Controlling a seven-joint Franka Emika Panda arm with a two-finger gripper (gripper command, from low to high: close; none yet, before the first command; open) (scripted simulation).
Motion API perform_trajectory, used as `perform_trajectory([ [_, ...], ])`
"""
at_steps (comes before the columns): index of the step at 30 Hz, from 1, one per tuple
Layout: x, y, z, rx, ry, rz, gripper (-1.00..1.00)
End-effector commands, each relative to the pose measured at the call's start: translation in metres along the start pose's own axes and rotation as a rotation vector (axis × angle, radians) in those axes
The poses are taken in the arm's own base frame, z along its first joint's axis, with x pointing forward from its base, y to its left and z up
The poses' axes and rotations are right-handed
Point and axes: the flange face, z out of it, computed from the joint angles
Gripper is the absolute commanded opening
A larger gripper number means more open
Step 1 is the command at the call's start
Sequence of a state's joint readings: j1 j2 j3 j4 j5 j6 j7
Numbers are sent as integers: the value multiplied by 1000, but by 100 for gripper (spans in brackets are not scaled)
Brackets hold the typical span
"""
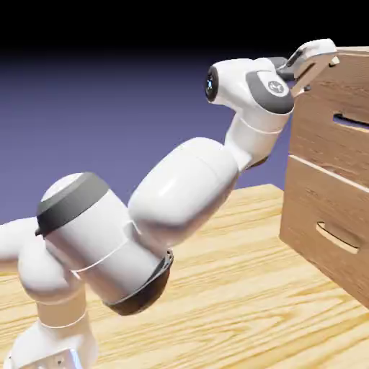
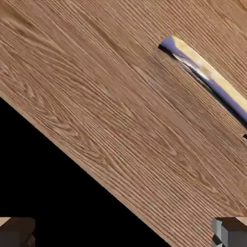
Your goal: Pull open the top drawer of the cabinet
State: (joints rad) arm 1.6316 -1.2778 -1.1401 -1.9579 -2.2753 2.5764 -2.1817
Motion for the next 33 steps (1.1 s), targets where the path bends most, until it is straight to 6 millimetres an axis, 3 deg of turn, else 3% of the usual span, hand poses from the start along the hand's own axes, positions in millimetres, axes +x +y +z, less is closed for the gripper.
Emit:
perform_trajectory([
  [1,8,2,9,6,1,-56,0],
  [11,104,46,95,50,36,-650,0],
  [13,107,48,97,51,37,-665,0],
  [19,107,45,146,51,37,-665,0],
  [20,107,45,147,51,37,-665,0],
  [21,107,45,147,51,37,-665,-100],
  [22,107,45,147,51,37,-665,-100],
  [30,105,49,82,51,35,-665,-100],
  [33,103,50,82,52,29,-666,-100],
])
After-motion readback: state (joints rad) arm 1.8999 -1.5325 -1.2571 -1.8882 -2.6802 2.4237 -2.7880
